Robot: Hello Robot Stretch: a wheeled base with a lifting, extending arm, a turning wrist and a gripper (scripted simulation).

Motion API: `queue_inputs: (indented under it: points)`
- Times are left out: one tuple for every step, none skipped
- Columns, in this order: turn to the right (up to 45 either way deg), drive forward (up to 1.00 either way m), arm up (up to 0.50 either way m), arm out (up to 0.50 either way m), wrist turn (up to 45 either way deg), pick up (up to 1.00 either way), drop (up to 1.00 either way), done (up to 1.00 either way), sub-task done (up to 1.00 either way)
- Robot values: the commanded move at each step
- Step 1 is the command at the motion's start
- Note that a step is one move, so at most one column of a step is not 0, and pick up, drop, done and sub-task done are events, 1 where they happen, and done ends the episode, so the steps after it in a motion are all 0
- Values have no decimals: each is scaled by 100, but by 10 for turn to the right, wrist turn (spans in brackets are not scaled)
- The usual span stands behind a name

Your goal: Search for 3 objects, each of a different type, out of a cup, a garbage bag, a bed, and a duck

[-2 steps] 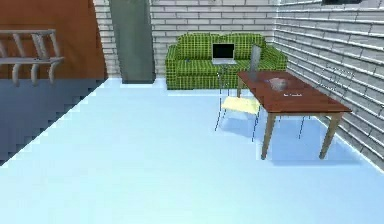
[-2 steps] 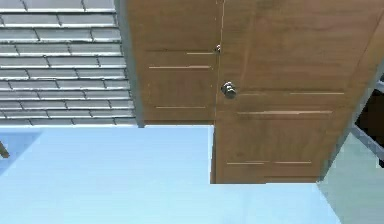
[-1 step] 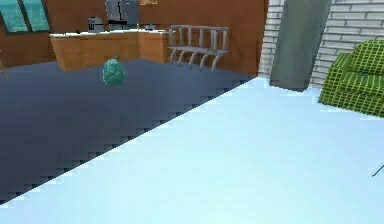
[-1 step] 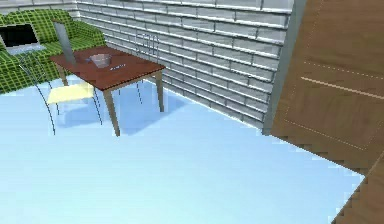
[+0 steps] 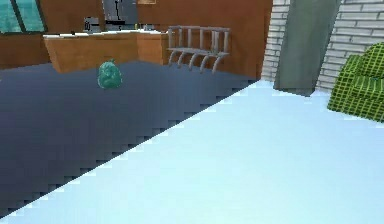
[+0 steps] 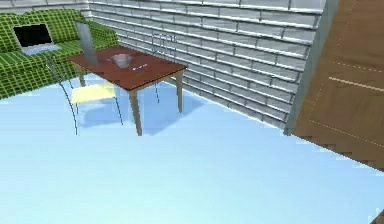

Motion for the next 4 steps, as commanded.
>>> queue_inputs:
  points:
    - [-240, 0, 0, 0, 0, 0, 0, 0, 0]
    - [0, 100, 0, 0, 0, 0, 0, 0, 0]
    - [0, 100, 0, 0, 0, 0, 0, 0, 0]
    - [0, 100, 0, 0, 0, 0, 0, 0, 0]
